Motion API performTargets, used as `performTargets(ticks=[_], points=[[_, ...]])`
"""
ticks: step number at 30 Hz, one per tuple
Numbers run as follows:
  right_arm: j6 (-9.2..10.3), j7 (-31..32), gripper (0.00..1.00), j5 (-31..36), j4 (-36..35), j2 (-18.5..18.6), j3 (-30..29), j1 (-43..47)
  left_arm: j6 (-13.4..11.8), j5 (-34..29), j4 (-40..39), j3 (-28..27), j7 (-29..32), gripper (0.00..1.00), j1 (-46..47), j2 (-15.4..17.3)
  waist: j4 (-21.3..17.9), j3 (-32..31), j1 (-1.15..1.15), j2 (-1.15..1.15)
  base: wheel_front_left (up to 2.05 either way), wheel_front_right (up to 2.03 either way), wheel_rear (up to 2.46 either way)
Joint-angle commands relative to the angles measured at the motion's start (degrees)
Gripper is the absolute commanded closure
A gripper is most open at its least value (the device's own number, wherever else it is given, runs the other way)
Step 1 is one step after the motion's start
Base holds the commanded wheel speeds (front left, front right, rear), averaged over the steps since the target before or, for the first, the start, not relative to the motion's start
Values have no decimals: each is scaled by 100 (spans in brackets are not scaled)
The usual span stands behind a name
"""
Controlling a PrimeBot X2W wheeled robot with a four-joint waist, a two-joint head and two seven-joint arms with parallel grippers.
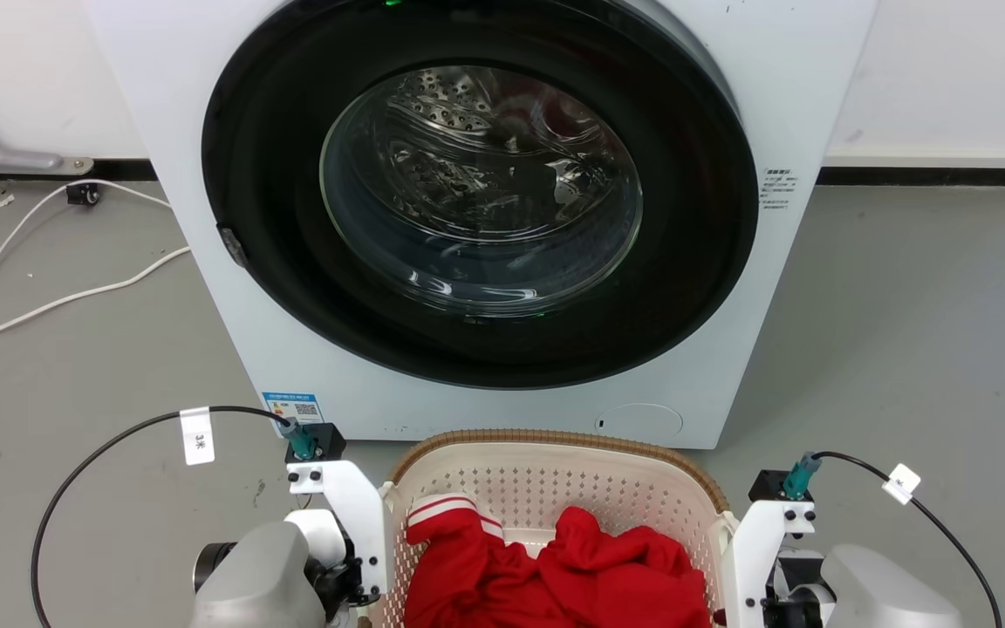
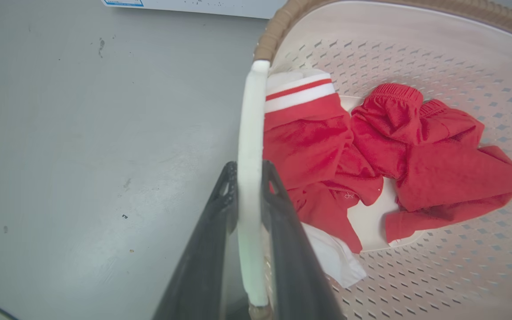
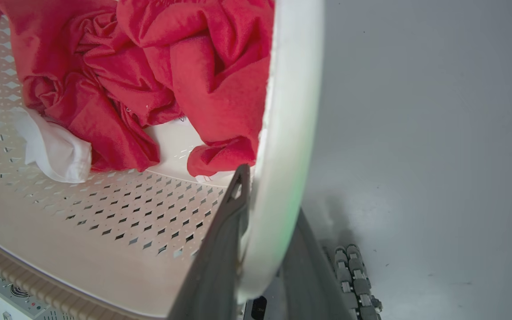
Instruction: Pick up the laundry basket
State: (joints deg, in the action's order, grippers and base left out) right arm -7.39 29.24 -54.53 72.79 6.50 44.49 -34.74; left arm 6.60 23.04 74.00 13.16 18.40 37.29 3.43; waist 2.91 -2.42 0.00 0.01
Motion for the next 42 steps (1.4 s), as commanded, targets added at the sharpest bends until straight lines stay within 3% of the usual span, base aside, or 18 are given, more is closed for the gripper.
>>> performTargets(ticks=[1,42], points=[[-18,11,100,-38,12,-35,21,105,1,48,-23,-2,-67,100,-58,32,-19,-10,0,-1,0,0,0],[-18,-30,100,-130,105,-79,187,148,-27,288,-32,197,-340,100,-97,59,-118,3,0,-1,0,0,0]])
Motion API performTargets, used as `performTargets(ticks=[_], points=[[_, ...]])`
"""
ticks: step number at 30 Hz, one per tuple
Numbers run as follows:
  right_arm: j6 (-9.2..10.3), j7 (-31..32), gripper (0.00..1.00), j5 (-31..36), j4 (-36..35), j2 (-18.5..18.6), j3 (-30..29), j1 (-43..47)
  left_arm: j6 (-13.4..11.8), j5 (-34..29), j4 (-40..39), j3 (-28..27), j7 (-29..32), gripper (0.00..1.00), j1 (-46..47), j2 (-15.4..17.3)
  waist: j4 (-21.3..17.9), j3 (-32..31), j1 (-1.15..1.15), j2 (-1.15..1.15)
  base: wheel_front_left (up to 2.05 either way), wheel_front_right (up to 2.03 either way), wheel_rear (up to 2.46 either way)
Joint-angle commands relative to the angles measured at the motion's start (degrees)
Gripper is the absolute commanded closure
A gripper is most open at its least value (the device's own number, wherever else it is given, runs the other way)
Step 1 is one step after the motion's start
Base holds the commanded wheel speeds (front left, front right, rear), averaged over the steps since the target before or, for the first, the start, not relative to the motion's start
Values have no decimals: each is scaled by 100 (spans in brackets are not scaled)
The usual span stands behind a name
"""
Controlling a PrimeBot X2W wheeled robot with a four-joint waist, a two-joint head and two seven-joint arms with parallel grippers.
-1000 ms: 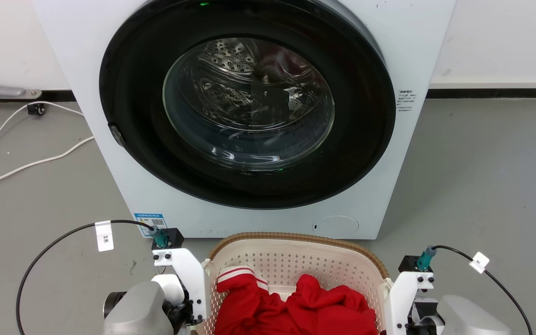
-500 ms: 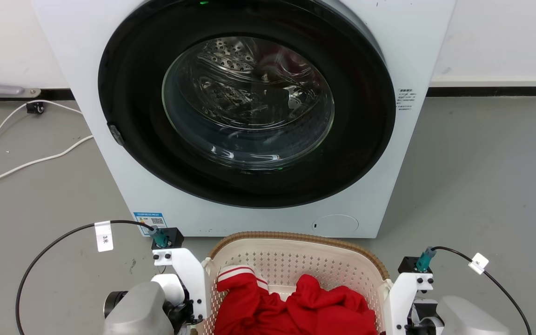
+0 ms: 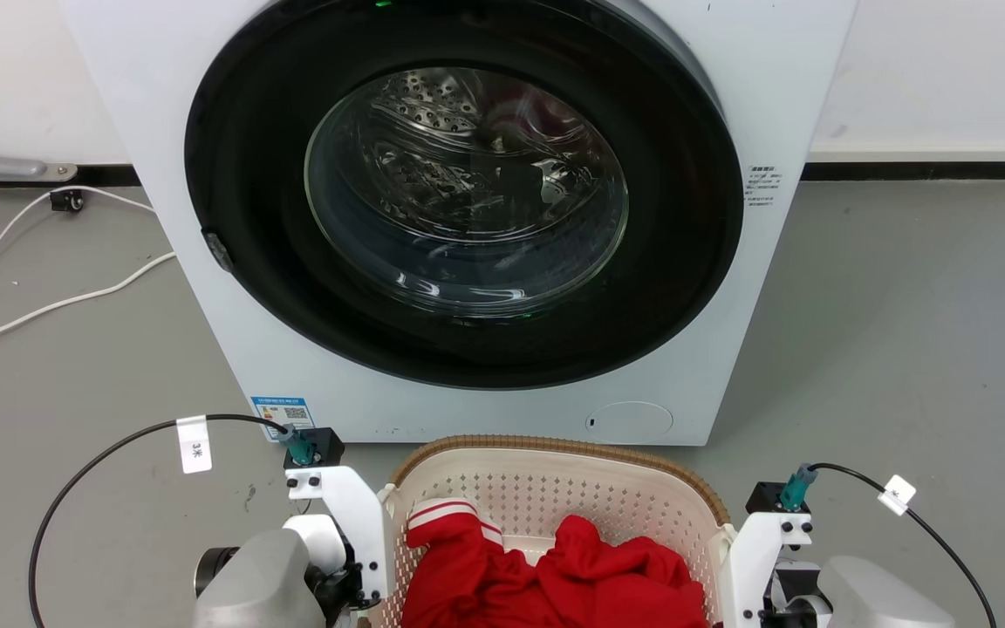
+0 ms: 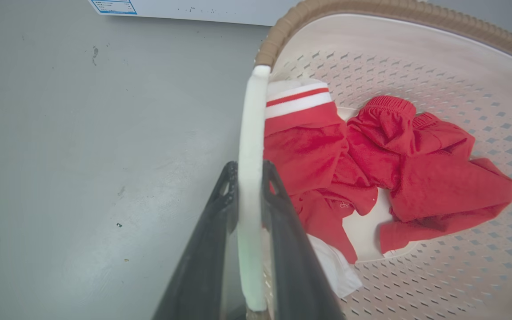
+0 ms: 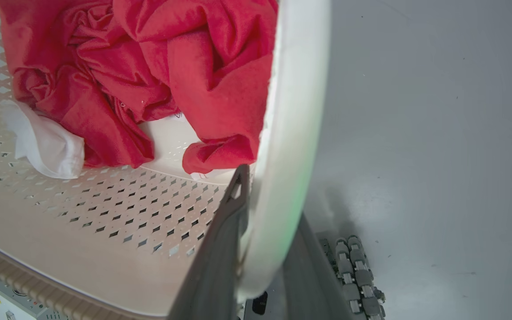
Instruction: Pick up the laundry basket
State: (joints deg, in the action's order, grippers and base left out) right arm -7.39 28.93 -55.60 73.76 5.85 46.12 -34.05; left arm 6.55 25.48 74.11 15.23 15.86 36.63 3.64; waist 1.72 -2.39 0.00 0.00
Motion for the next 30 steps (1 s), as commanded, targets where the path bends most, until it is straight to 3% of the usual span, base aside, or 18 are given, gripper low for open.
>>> performTargets(ticks=[1,30], points=[[-18,-4,100,-19,8,-11,31,78,-29,53,-43,-6,-86,100,-33,37,3,0,0,0,0,0,0],[-18,-44,100,-3,12,45,60,29,-69,225,-42,106,-198,100,-125,30,16,-35,0,0,0,0,0]])
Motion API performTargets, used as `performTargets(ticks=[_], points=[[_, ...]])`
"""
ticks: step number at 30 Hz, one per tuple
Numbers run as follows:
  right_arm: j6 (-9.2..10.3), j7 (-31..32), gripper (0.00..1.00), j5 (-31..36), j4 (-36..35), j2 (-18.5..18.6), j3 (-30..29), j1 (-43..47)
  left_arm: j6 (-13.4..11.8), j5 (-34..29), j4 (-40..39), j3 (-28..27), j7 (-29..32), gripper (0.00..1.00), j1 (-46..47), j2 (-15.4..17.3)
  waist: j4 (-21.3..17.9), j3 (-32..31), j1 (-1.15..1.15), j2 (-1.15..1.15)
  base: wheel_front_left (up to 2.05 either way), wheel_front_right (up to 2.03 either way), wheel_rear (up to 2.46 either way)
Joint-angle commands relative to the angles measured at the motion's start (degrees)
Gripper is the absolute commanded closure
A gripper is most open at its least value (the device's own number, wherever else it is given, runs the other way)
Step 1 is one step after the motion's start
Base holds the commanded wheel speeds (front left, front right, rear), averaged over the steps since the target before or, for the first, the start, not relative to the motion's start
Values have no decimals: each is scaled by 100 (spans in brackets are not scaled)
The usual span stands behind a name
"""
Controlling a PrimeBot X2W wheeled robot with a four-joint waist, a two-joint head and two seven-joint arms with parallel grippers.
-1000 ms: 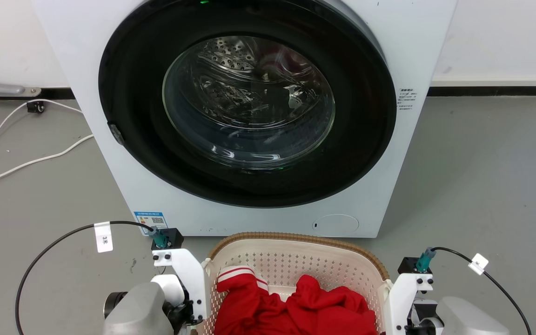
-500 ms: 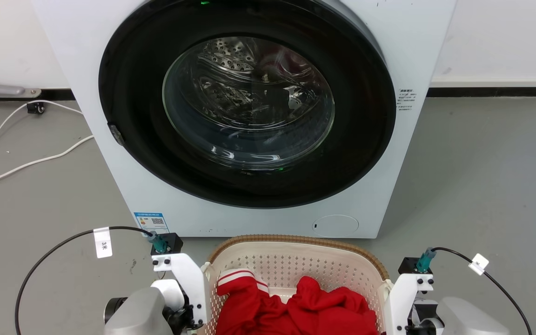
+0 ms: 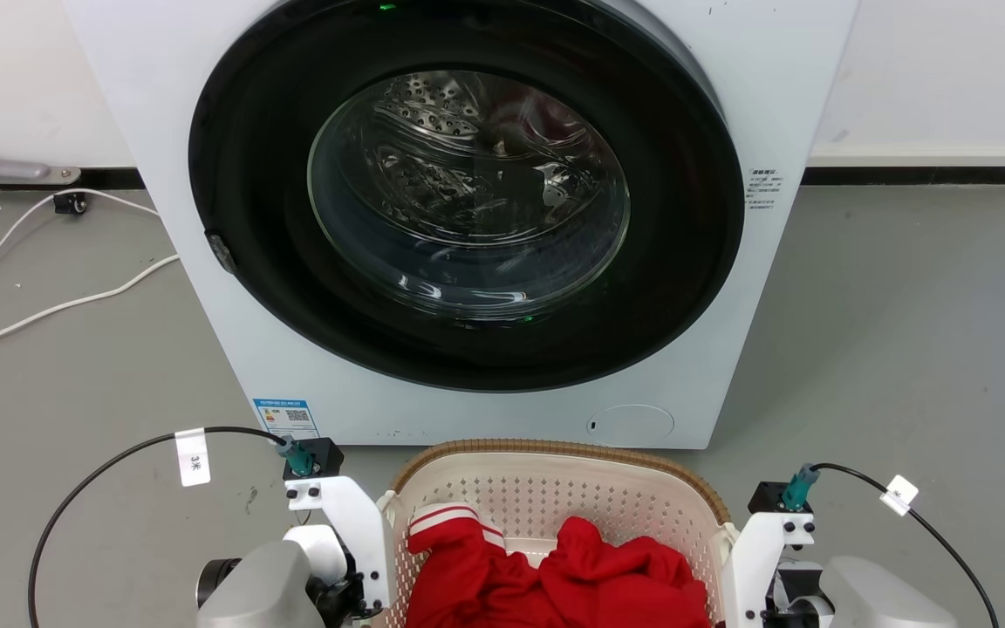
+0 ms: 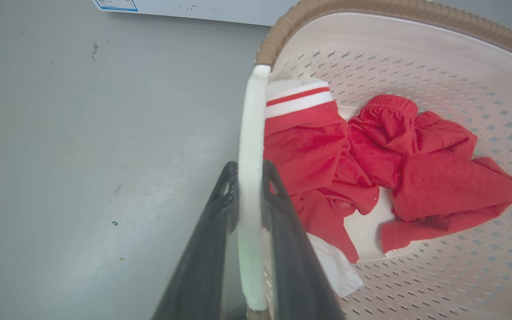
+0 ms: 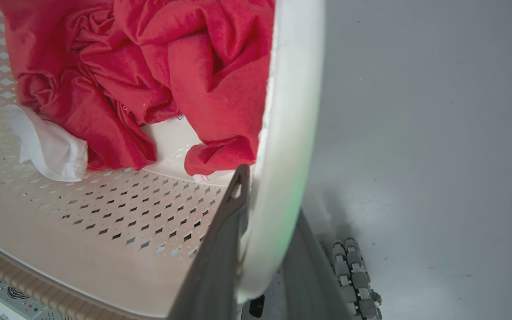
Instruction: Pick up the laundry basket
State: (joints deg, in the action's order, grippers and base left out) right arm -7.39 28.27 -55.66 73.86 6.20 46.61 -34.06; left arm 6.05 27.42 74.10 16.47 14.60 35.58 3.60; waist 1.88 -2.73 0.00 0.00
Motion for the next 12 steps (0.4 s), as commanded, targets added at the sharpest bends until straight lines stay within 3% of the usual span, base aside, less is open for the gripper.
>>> performTargets(ticks=[1,12], points=[[-18,28,100,5,2,11,9,31,-19,36,-41,-10,-75,100,-21,36,0,-1,0,0,0,0,0],[-18,44,100,22,2,3,-15,29,-19,97,-41,42,-95,100,-8,51,-13,4,0,0,0,0,0]])
